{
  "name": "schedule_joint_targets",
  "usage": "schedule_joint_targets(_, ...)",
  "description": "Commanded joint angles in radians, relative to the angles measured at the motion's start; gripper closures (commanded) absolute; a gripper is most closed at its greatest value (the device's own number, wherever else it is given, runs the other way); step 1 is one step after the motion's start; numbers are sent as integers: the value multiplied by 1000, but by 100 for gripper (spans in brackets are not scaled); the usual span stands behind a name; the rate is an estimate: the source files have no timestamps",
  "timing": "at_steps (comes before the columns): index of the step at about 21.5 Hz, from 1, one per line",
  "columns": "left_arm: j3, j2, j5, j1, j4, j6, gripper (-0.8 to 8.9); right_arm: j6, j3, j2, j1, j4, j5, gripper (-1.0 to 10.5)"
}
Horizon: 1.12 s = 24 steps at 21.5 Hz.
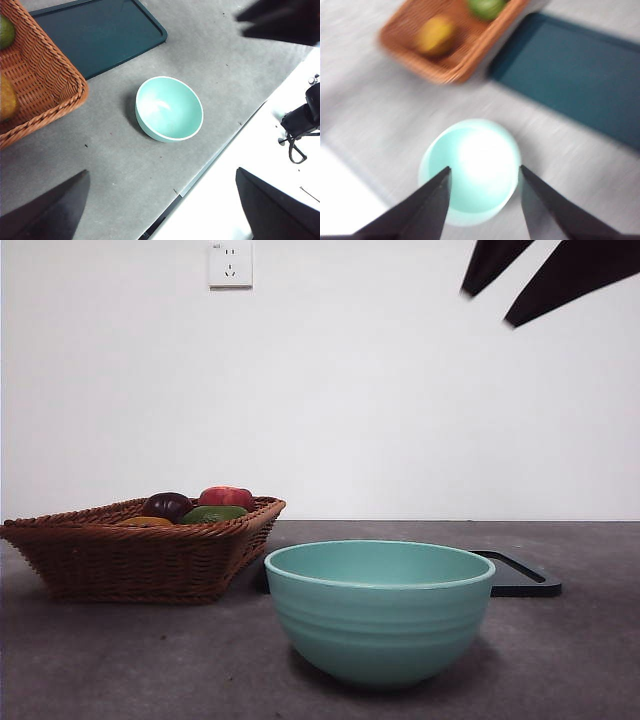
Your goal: Pick up the wifruite, put it on the bowl, pick up the plate, put it on desk
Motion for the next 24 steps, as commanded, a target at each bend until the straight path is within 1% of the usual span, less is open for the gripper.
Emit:
schedule_joint_targets(1,21,5,2,-5,6,8,349,-1,12,-53,10,-61,-105,733)
schedule_joint_targets(3,21,5,2,-5,6,8,349,-1,12,-97,11,-126,-187,733)
schedule_joint_targets(4,21,5,2,-5,5,8,349,-1,12,-114,11,-153,-201,733)
schedule_joint_targets(7,21,5,2,-5,3,7,349,-2,12,-153,11,-200,-204,733)
schedule_joint_targets(18,21,5,2,-5,3,5,357,-1,12,-155,11,-200,-204,734)
schedule_joint_targets(20,21,5,2,-5,3,5,431,-1,12,-155,11,-200,-204,759)
schedule_joint_targets(23,21,5,2,-5,3,5,670,-2,12,-156,11,-199,-203,941)
schedule_joint_targets(24,21,5,2,-5,4,5,758,-8,12,-156,11,-199,-203,941)
